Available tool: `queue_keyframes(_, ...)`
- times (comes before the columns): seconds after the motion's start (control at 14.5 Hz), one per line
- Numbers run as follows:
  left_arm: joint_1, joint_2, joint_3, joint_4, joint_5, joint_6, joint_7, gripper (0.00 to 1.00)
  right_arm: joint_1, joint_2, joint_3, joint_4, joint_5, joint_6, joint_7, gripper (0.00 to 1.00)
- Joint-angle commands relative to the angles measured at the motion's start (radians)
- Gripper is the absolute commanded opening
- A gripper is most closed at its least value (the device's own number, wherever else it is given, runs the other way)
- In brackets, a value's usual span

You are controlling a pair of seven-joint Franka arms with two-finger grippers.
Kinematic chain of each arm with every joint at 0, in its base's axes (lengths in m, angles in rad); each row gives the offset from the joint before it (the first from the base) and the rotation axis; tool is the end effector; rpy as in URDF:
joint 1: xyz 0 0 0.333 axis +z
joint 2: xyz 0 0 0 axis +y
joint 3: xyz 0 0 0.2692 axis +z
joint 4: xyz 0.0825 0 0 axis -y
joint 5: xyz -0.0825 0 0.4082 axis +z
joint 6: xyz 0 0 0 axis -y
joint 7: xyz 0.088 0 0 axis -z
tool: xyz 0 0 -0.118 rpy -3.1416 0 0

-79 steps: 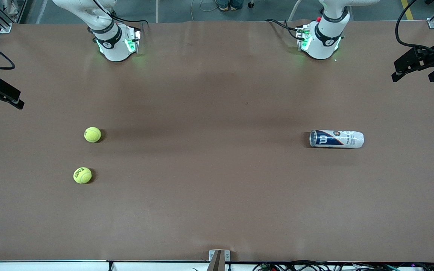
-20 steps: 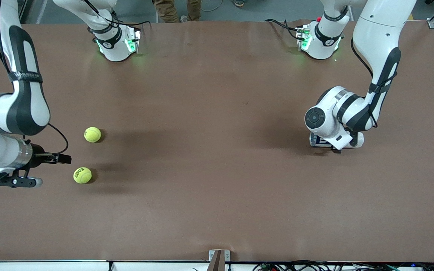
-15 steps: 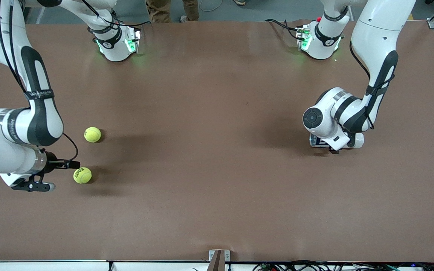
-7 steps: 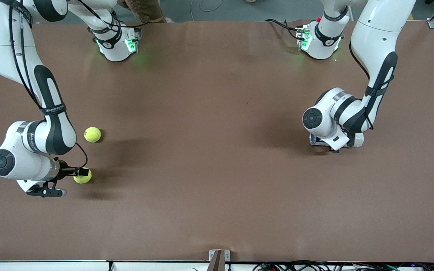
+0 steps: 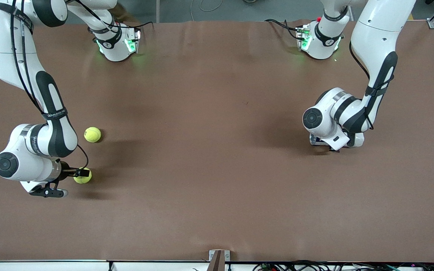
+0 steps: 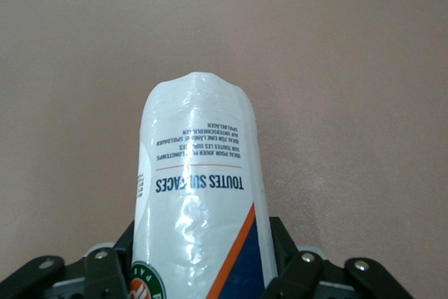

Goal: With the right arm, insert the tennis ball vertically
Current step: 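Grasp the white can with the left gripper while the right gripper grasps a ball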

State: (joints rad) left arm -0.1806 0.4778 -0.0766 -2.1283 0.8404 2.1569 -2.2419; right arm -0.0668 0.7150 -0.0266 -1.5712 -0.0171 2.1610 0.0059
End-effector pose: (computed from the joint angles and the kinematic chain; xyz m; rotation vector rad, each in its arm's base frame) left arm 0.5098 -0.1002 0.0885 -1.9845 -1.5858 -0.5072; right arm 0.6707 -0.0625 0.1488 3.1068 -0.1297 -0.1966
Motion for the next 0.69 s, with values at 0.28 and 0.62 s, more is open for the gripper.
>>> queue_keyframes(0.28, 0.006, -0.03, -0.023, 0.028, -0.003, -0.002, 0.016, 0.72, -0.007, 0.018, 0.014, -0.003, 0.0, 0.019, -0.001, 1.0)
queue_keyframes(0.62, 0.009, -0.058, -0.119, 0.164, -0.251, -0.081, 0.154, 0.72, -0.005, 0.031, 0.014, -0.004, 0.0, 0.034, -0.001, 1.0)
